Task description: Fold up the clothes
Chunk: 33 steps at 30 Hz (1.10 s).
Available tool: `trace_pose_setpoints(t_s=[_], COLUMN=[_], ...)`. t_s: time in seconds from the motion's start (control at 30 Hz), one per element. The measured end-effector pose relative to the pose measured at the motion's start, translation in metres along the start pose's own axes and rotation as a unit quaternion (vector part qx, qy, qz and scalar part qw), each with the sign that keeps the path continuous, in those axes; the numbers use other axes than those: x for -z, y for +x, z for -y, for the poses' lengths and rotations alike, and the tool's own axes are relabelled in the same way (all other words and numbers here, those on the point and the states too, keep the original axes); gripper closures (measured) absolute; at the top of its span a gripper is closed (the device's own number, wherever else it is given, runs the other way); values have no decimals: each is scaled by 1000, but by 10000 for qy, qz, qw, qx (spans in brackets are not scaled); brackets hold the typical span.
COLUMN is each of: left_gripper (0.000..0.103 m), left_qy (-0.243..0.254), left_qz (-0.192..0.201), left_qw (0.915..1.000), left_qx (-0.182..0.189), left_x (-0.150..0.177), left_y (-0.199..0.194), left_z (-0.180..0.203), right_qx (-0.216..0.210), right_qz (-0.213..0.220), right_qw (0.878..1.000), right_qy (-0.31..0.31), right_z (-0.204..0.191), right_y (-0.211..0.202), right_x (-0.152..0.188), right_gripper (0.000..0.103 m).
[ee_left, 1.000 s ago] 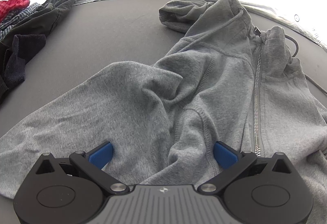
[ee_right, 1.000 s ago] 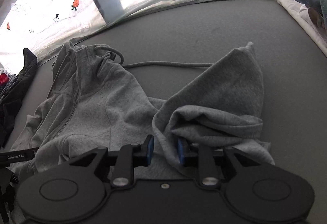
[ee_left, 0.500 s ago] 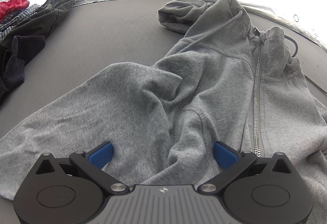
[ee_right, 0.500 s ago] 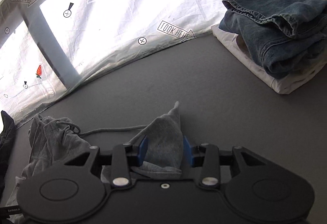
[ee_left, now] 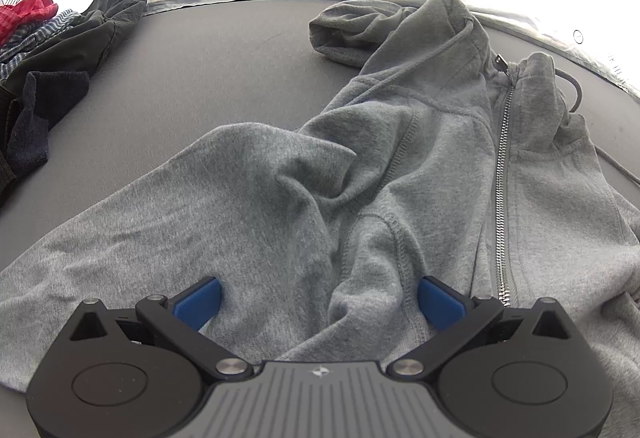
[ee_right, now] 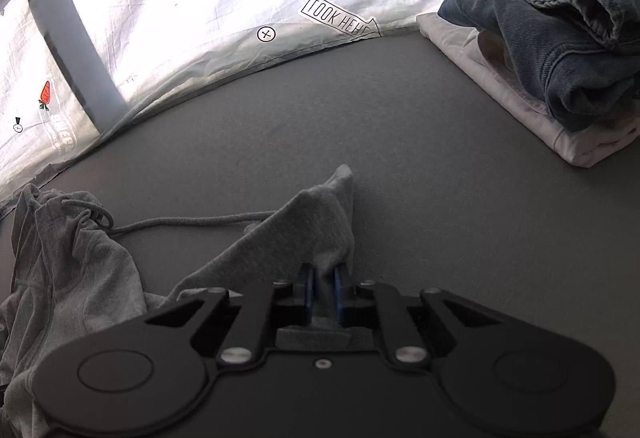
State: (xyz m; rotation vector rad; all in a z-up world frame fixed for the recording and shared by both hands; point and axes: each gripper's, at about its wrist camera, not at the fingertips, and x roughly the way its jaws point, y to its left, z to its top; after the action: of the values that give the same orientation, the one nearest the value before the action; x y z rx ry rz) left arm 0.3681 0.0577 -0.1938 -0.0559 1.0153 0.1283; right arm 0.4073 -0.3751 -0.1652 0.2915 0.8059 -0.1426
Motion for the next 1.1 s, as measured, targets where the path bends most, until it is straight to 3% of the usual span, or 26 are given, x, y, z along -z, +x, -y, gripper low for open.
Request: trace_pose_setpoints(t_s=[0.17,0.27,0.47,0.6,0.73,0.8,0.9,1.03,1.1], left_gripper=[0,0,0,0,0,0,0,0,0], left_qy=[3,7,15,17,20,20,21,21,22], left_qz=[17,25,45,61,74,79,77,69,69], left_qw=[10000,10000,10000,10000,10000,10000,10000,10000,10000], left_qx=[0,4,9,9,10,9,7,5,6], left_x=[0,1,1,1,2,2,2,1,1], left_y=[0,0,0,0,-1,-1,-1,-1,-1], left_z=[0,0,0,0,0,0,1,1,1], right_qx=[497,1035,2310,2913,2982,2865,2674,2638,2591], right_qz=[390,673,1228,1079,484,472,454,665,776], right_qw=[9979,9923,9652,9504,9525,9518,9437,9321,9315], right_qy=[-141,-75,-18,-152,377,991,1893,2392,2431], right_z=[4,16,51,79,108,122,142,155,158], right_y=[-21,-36,-80,-88,-76,-77,-78,-86,-89], right_x=[-1,0,-3,0,10,20,35,46,49], right_gripper=[99,99,100,100,96,83,75,68,56])
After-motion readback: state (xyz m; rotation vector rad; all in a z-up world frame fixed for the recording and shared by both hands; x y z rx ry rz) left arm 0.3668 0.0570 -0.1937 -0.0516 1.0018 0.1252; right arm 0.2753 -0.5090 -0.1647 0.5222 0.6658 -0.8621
